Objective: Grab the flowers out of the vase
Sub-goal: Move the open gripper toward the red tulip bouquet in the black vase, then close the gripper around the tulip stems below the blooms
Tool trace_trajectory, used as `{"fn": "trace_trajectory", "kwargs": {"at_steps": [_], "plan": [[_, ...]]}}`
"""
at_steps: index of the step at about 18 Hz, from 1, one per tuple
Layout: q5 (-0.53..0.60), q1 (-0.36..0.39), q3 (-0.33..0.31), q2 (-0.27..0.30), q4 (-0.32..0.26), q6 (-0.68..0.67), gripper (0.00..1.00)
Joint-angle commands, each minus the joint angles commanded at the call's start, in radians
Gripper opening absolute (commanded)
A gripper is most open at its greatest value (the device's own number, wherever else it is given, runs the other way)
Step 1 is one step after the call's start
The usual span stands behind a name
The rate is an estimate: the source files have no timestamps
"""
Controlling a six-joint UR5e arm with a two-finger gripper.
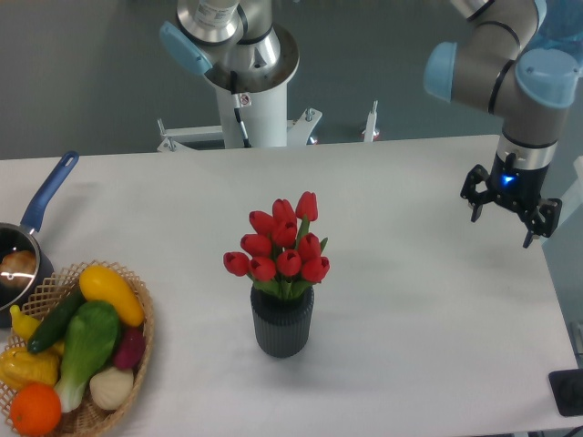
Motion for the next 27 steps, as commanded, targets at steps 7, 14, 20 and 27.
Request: {"fn": "trace_trajectory", "kwargs": {"at_steps": [7,14,20,27], "plan": [[-0.191,-0.002,-0.142,0.037,0.035,-0.005,1.0],[-0.574,-0.034,-0.333,0.143,0.051,0.012,1.0],[-0.615,-0.143,-0.334,0.15,0.048,-0.003,1.0],[-0.943,-0.166,-0.342,0.147,0.046,0.011,1.0]]}}
